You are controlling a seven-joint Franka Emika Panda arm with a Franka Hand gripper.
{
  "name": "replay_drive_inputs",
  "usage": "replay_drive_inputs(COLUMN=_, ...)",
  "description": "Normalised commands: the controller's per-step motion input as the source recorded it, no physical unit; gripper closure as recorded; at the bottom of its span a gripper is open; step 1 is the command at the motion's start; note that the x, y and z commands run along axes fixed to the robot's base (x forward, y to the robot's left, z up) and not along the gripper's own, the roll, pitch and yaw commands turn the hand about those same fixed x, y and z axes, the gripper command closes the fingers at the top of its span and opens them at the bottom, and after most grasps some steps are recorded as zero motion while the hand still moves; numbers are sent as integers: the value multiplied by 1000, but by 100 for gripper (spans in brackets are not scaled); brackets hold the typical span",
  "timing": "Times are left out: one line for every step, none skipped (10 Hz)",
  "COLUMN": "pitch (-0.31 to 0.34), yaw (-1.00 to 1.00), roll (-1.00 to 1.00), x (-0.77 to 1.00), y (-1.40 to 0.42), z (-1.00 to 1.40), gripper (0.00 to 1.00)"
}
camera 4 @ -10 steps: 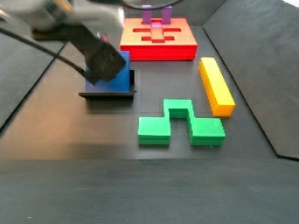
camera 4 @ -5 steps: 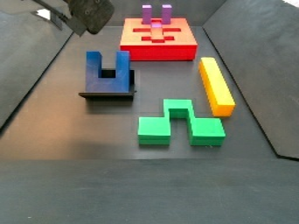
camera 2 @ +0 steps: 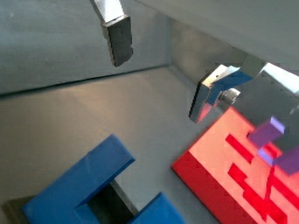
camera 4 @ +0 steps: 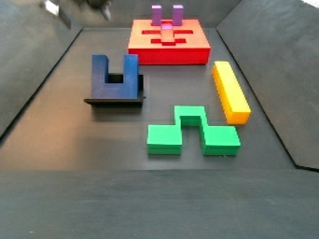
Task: Pick up the blue object. Move up. Place the blue object on the fixture. Regrasp the blue object. Move to above the board. Insert the blue object.
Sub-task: Regrasp the blue object.
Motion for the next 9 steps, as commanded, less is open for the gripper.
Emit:
replay_drive_inputs(pitch=-243, yaw=-57, roll=1000, x=-317, y=-391, z=171, gripper=0)
replay_drive_inputs(pitch=-266, yaw=-57, roll=1000, x=-300, y=-403, z=171, gripper=0)
replay_drive_inputs(pitch=-266, yaw=-57, roll=1000, x=-297, y=-403, z=171, gripper=0)
replay_drive_inputs(pitch=-320, yaw=-60, roll=1000, x=-269, y=-391, z=151, gripper=0)
replay_drive_inputs(pitch=-363, yaw=-46, roll=1000, x=-300, y=-326, z=74, gripper=0)
replay_drive_inputs(pitch=-423, yaw=0, roll=1000, x=-277, y=-314, z=86, gripper=0)
replay_drive_inputs(pitch=-509, yaw=0, roll=1000, x=-231, y=-317, z=106, gripper=0)
replay_drive_inputs(pitch=-580, yaw=0, roll=1000, x=-257, y=-294, z=114, gripper=0)
replay_drive_inputs(pitch=-931, yaw=0, roll=1000, x=-163, y=-371, z=209, gripper=0)
